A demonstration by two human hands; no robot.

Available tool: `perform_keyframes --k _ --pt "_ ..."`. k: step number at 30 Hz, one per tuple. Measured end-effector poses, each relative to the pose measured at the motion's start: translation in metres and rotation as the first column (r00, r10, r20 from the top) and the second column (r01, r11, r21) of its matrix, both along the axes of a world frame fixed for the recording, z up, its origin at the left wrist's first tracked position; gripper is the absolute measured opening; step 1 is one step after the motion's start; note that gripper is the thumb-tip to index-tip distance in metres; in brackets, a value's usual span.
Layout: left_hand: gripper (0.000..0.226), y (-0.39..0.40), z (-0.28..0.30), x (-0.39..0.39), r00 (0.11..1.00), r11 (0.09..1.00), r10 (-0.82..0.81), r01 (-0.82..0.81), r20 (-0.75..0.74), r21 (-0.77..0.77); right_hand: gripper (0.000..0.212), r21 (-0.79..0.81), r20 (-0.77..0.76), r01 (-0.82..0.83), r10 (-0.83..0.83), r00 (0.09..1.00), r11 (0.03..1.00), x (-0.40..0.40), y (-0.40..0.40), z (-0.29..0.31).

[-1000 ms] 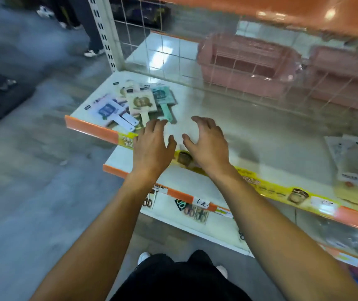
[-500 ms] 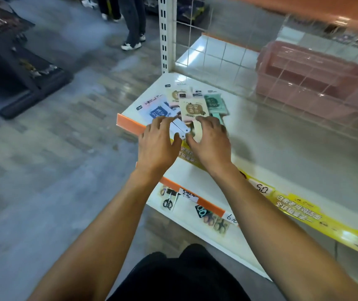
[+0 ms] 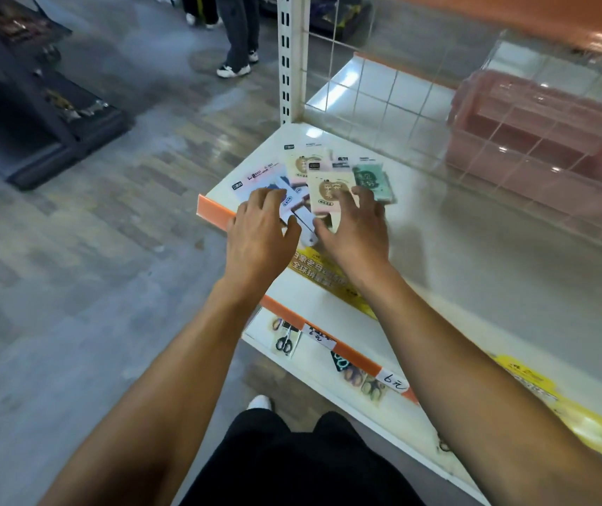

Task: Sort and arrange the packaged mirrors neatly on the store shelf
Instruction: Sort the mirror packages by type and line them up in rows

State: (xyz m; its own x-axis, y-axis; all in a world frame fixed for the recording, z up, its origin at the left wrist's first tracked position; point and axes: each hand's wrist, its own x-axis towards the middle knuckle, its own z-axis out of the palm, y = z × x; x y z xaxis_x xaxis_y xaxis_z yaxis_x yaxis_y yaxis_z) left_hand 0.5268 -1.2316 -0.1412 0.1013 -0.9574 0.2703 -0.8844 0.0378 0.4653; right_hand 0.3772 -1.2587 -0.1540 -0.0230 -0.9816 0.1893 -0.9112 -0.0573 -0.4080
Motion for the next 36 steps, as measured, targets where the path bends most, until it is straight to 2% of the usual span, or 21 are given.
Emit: perform_keyframes --k 9,15,19,26,31,36 --pt "0.044 -0.038 0.004 0.023 0.994 0.994 -0.108 0.108 0.003 0.009 0.054 0.146 -0.008 0.096 -0.096 0.995 0.985 0.024 -0.027 -0.005" --pt "0.044 -0.058 -0.001 0.036 0.978 0.978 -0.207 0.207 -0.013 0.013 0.044 0.107 0.004 0.213 -0.215 0.977 0.971 0.036 -0.034 -0.003" --pt "0.044 -0.067 0.000 0.032 0.960 0.960 -0.279 0.279 -0.019 -0.005 0.047 0.060 0.027 0.291 -0.293 0.956 0.955 0.032 -0.036 0.000" --pt "0.047 -0.068 0.003 -0.024 0.902 0.904 -0.428 0.428 -0.053 0.000 0.039 0.050 0.035 0.445 -0.447 0.894 0.894 -0.028 -0.013 0.013" --pt "0.042 -0.057 0.004 -0.083 0.850 0.850 -0.527 0.527 -0.028 0.012 0.037 0.074 0.031 0.602 -0.605 0.796 0.795 -0.084 0.017 0.014" --pt "0.045 -0.045 0.003 -0.125 0.799 0.798 -0.600 0.601 -0.048 0.038 0.037 0.097 0.044 0.679 -0.684 0.728 0.728 -0.118 0.043 0.012"
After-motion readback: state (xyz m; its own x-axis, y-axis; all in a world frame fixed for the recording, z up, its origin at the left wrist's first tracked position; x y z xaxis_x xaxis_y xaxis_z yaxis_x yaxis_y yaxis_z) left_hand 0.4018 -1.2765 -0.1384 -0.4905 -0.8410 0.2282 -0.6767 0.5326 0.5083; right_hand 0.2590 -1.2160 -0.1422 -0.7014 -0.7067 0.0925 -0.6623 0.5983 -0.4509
